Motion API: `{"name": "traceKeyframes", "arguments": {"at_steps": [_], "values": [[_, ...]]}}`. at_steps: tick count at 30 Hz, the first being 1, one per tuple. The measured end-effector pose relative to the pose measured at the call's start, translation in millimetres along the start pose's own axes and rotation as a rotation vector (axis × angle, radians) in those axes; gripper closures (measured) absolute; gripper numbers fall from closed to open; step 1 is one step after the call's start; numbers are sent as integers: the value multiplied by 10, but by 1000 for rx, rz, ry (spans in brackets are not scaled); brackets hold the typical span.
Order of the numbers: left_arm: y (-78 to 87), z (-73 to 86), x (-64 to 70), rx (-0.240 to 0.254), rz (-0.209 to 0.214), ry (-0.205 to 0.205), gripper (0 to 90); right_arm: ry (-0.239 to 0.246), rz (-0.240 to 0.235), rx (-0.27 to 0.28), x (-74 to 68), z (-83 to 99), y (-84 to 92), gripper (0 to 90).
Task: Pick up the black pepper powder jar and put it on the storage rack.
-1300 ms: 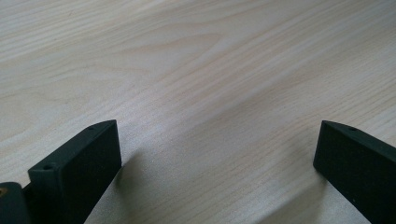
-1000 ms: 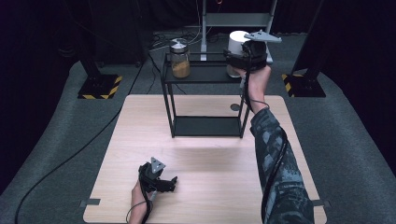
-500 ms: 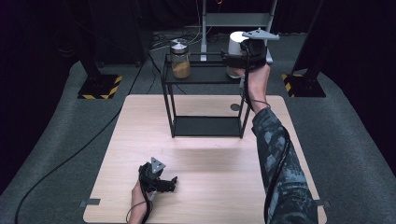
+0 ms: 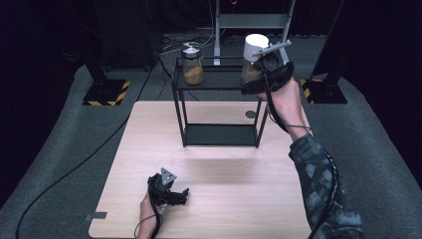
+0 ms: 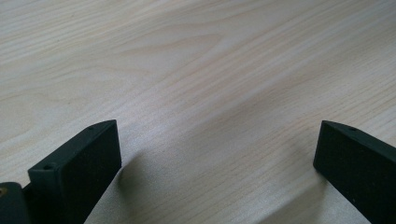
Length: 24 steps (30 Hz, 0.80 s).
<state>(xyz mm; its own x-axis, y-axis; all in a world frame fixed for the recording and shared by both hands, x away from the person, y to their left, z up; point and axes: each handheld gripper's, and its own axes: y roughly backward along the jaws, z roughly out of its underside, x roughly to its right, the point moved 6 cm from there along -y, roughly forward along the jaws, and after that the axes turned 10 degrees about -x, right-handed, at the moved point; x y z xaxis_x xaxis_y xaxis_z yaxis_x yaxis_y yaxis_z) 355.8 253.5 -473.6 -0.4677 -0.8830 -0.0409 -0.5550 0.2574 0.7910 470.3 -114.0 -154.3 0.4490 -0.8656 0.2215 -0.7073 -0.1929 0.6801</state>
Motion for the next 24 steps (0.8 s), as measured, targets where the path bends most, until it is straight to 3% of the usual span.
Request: {"name": "traceKeyframes", "arguments": {"at_steps": [5, 9, 12, 16, 19, 21, 22, 24], "values": [[0, 1, 4, 1, -3, 0, 2, 36, 7, -32, -89, 373, 50, 0], [-2, 3, 7, 3, -3, 4, 2, 75, 20, -28, -244, 878, -52, 0], [-1, 2, 9, 3, -5, 2, 2, 64, -6, -23, -329, 1309, -188, 0], [-1, 2, 8, 3, -5, 2, 2, -18, -97, -38, -392, 1919, -403, 0], [-1, 4, 14, 4, -9, 3, 2, -93, -133, -61, -463, 2365, -561, 0], [0, 1, 12, 2, -9, 2, 2, -132, -132, -58, -525, 2689, -639, 0], [0, 1, 12, 2, -9, 2, 2, -132, -132, -58, -525, 2689, -639, 0], [-2, 4, 16, 5, -9, 4, 2, -161, -118, -51, -590, 2942, -671, 0]]}}
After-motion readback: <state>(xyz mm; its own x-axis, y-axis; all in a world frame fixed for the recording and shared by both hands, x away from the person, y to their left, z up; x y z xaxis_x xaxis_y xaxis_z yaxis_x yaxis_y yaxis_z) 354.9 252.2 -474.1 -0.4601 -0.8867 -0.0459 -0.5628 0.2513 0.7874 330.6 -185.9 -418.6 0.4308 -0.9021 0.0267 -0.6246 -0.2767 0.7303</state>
